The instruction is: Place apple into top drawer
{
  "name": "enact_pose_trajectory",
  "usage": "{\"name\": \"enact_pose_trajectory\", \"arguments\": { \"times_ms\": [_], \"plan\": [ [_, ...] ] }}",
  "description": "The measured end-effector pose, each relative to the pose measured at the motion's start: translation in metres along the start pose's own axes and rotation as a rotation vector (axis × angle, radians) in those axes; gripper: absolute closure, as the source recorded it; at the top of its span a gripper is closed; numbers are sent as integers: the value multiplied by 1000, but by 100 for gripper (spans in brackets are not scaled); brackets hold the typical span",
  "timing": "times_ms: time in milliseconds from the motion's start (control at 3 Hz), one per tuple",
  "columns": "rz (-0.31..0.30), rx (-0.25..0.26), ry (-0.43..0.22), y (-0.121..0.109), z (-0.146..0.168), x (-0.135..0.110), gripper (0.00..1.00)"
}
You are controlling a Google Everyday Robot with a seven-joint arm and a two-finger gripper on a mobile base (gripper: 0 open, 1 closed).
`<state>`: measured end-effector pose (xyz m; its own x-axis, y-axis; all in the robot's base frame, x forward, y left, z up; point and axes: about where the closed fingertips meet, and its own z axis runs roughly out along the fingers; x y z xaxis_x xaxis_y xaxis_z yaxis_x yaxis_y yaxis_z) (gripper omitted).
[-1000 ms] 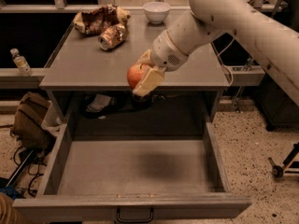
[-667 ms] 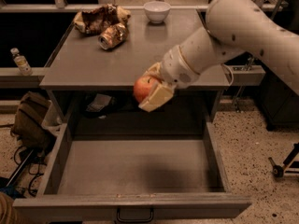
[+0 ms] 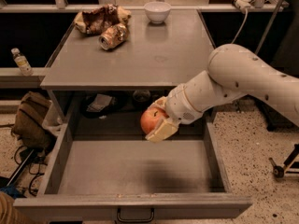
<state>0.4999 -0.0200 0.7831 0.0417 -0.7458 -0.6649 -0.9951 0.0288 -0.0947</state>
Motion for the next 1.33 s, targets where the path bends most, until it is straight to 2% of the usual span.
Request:
{"name": "enact_pose_trajectory", "arguments": {
  "times_ms": [333,667,1000,1333],
  "plan": [
    [-1,-6,1,1,1,0,100],
    [-43,14,-45,-5,30,7,100],
    [-177,47,-113,-6,95,1,100],
    [-187,125,-130,-25,96,-6,100]
  ]
}}
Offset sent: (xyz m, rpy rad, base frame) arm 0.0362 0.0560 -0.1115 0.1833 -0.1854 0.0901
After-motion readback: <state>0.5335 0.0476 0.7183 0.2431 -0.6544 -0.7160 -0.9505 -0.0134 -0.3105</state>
